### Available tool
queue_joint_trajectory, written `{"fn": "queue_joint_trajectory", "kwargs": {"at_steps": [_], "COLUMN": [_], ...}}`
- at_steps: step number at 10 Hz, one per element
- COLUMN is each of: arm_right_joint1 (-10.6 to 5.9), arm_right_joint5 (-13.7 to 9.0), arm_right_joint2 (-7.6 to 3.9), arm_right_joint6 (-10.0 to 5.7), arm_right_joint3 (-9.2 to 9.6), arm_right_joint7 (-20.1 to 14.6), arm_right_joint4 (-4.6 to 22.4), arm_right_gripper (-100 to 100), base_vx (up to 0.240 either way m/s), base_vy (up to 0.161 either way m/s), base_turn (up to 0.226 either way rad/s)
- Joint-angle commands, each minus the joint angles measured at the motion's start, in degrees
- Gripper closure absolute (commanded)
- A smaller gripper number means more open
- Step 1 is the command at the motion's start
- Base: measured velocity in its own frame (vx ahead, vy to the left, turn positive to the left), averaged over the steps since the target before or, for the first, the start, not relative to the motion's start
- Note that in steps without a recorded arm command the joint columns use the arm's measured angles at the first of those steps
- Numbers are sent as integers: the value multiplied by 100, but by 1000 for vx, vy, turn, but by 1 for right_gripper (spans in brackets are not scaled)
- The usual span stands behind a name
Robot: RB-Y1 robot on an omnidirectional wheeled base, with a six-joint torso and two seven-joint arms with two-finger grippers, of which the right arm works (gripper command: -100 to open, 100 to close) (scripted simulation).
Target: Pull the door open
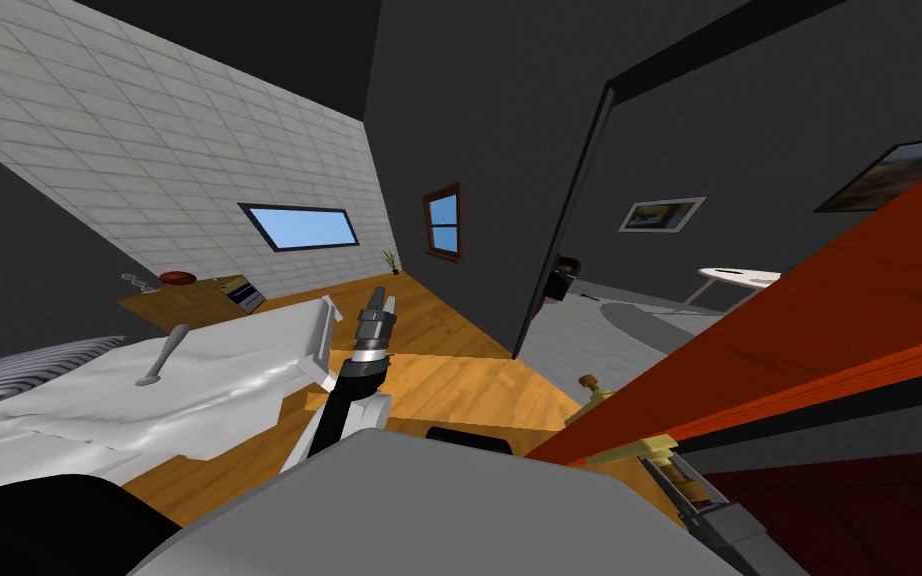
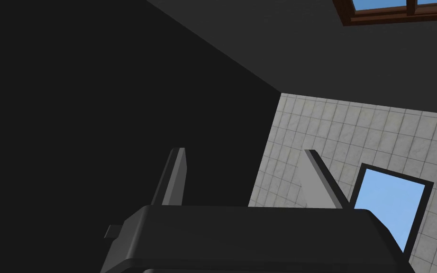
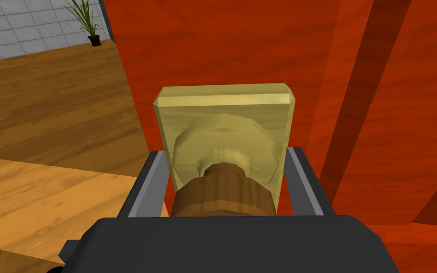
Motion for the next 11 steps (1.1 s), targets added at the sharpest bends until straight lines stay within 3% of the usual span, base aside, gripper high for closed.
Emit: {"fn": "queue_joint_trajectory", "kwargs": {"at_steps": [1, 4, 5, 11], "arm_right_joint1": [12, 12, -26, -80], "arm_right_joint5": [7, 7, 75, 280], "arm_right_joint2": [7, 7, 63, 227], "arm_right_joint6": [-1, -1, -178, -747], "arm_right_joint3": [13, 13, 60, 216], "arm_right_joint7": [-1, -1, -35, -134], "arm_right_joint4": [1, 1, 174, 701], "arm_right_gripper": [100, 100, 100, 100], "base_vx": [-31, -10, 1, -11], "base_vy": [-10, -1, 6, -4], "base_turn": [7, 2, 109, 81]}}
